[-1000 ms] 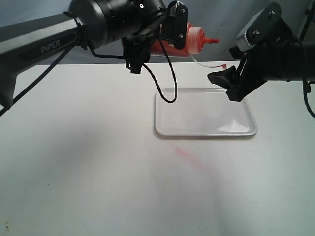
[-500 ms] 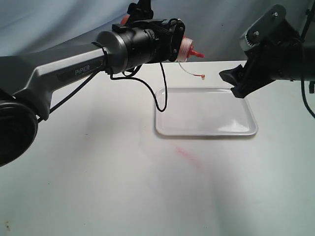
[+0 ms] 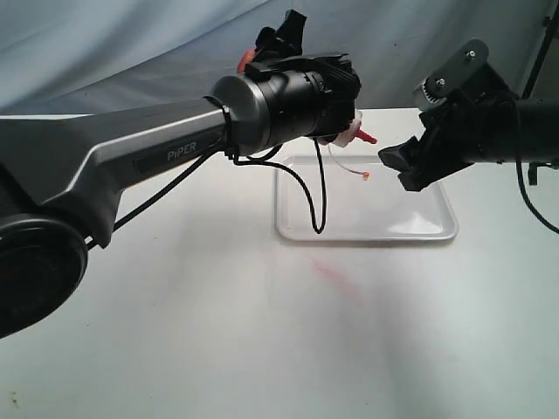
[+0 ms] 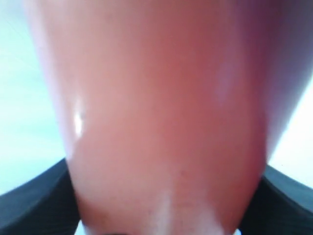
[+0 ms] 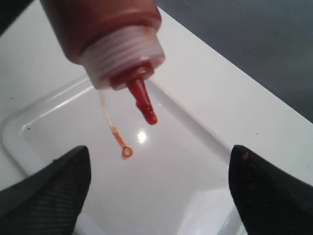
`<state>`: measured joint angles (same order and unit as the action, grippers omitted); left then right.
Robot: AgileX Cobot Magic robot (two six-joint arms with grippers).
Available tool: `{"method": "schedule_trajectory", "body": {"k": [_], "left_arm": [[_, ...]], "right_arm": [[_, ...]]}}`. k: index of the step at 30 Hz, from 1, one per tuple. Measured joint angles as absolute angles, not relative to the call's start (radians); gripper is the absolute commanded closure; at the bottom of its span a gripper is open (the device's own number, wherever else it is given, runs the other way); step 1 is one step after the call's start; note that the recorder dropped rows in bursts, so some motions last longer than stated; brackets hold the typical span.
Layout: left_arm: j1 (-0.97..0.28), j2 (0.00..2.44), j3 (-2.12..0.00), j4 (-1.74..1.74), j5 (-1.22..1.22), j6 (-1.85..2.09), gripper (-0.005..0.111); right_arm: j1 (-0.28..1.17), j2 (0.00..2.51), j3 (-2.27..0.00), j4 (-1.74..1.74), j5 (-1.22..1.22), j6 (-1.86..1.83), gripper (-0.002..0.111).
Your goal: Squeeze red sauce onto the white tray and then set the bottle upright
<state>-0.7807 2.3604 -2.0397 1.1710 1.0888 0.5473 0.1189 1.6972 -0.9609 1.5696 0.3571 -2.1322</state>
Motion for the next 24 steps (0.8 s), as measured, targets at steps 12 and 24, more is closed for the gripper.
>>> {"method": "schedule_trajectory", "body": {"k": [12,24], "left_arm": [[-0.797,2.356,-2.04,1.016,1.139,0.629,0.107],[-0.799,2.251,-2.04,0.764,1.2,0.841,0.107]], "right_arm": [[0.119,1.824,-1.008,1.555,0.511,-2.132,0.037],[0.119,1.846,-1.008,1.528,0.598,-2.132,0.036]]}}
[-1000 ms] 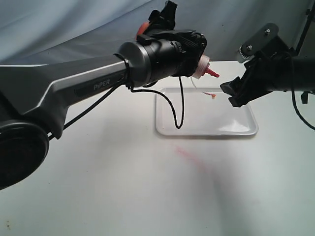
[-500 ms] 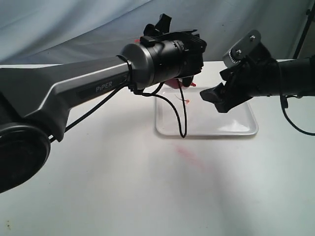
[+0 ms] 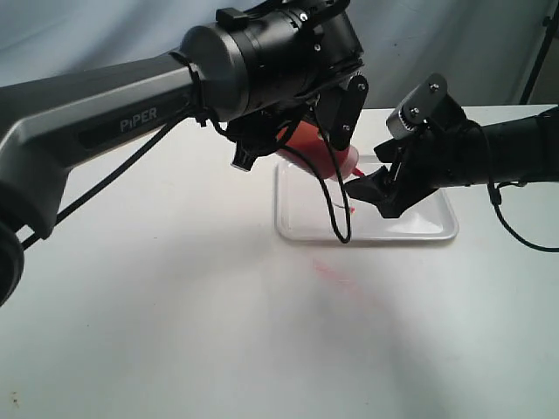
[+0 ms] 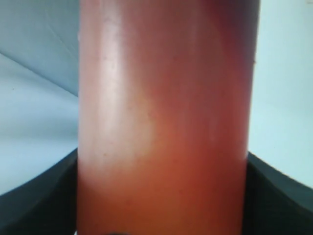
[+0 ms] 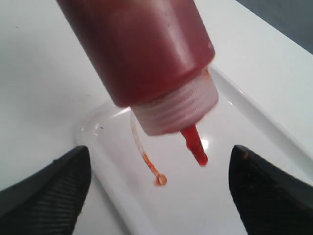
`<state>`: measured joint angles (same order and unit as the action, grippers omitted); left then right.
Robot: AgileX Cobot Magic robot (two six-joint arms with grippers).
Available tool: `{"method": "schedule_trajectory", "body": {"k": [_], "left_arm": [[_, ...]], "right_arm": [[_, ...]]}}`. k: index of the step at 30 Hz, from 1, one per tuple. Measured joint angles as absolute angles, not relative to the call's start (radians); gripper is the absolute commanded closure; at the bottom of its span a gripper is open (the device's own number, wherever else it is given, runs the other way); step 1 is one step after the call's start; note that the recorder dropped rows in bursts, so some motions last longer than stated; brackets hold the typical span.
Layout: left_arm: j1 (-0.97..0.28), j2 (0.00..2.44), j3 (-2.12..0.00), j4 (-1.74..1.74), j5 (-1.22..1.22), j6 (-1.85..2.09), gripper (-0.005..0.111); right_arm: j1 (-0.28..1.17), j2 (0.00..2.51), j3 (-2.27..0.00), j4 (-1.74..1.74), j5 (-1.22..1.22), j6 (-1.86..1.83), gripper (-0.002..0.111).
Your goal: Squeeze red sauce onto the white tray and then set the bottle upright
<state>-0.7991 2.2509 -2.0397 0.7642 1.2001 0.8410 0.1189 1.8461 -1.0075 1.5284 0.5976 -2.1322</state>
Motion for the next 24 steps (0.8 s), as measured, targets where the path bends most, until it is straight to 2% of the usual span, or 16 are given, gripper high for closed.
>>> {"method": "schedule_trajectory", "body": {"k": [16,24], "left_arm": [[-0.801,2.247,-2.04,0.718,1.194,0.907,0.107],[-0.801,2.247,-2.04,0.718,1.18,0.907,0.107]], "right_arm": [[0.181,1.846,-1.078,1.468,0.634,-2.132,0.036],[0.209,1.846,-1.078,1.514,0.55,-2.132,0.037]]}}
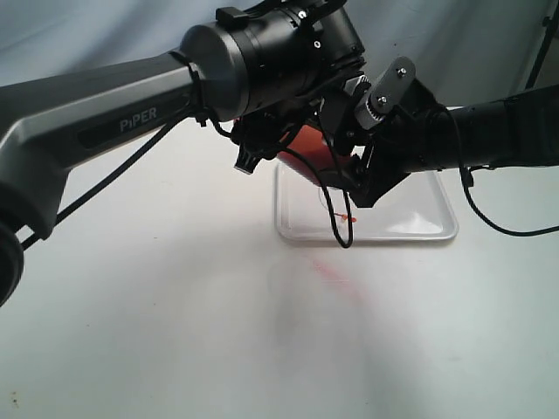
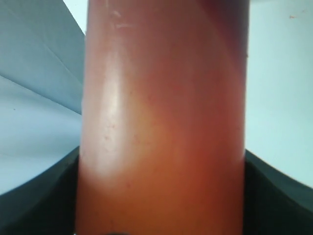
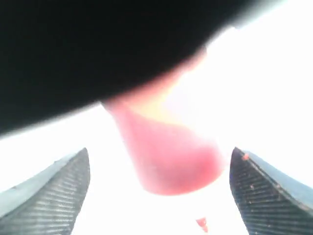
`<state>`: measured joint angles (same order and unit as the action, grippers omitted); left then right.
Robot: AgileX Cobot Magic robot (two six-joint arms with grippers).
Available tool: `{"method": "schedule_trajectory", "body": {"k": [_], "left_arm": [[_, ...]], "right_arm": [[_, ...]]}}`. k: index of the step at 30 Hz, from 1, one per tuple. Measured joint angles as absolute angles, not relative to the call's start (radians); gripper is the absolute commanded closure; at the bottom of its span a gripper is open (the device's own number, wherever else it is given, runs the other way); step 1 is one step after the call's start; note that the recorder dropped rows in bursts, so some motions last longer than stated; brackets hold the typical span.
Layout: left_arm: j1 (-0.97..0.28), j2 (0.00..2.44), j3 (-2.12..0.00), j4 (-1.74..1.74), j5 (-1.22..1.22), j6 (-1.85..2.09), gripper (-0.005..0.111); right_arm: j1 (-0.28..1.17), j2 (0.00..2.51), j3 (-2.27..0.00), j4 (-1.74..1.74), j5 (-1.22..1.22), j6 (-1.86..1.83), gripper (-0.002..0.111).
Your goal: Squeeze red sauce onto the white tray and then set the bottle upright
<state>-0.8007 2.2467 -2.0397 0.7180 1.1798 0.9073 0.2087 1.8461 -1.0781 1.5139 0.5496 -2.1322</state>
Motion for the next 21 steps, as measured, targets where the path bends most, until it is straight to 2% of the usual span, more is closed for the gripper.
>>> {"method": "schedule_trajectory", "body": {"k": [2,4,6,7,21], "left_arm": [[-0.801,2.247,-2.04,0.718,1.18,0.907,0.107],[-0.797,2.247,-2.04,0.718,1.178,0.907,0.107],[-0.795,2.247,-2.04,0.718,1.178,0.907,0.107],[-0.793,2.247,-2.04,0.718,1.175,0.907,0.107],[-0.792,2.247,-2.04,0.718,1.161,0.907,0.107]], "right_arm": [[0.209,1.846,-1.078,1.514,0.545,-2.132,0.036],[0.209,1.846,-1.078,1.514,0.543,-2.132,0.025],[0.209,1.846,-1.078,1.514,0.537,-2.132,0.007],[0.209,1.846,-1.078,1.514,0.534,-2.132,0.003],[0.209,1.846,-1.078,1.527,0.478,-2.121,0.003]]}}
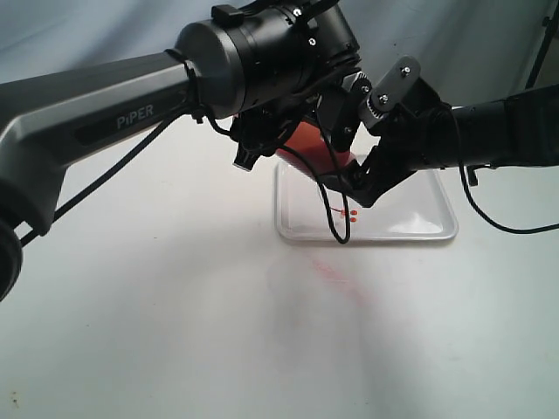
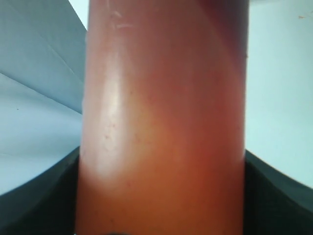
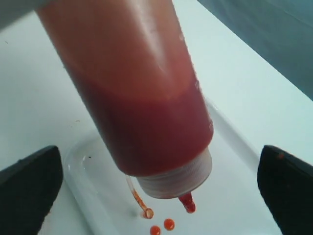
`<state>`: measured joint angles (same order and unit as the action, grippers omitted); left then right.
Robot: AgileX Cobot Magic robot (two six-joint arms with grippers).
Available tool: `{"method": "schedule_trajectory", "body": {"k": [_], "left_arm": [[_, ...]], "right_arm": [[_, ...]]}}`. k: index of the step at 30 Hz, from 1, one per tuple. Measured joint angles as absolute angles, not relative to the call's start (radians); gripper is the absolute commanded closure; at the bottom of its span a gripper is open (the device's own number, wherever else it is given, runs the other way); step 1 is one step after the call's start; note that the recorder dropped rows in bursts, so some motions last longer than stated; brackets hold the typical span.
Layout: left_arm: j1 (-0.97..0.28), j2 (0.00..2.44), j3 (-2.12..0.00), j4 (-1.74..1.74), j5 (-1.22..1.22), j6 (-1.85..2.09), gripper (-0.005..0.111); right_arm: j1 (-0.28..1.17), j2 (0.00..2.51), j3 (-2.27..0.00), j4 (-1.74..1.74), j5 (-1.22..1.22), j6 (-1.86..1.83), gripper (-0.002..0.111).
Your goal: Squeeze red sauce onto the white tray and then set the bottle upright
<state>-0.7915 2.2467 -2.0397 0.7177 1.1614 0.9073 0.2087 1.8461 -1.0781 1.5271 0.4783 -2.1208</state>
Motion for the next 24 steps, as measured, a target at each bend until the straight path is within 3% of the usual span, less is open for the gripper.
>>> {"method": "schedule_trajectory", "body": {"k": [24], "left_arm": [[-0.792,2.247,-2.04,0.716,1.152,0.907,0.107]], "right_arm": [[0.209,1.857,-1.125,1.469,0.575,-2.131,0.003]]}}
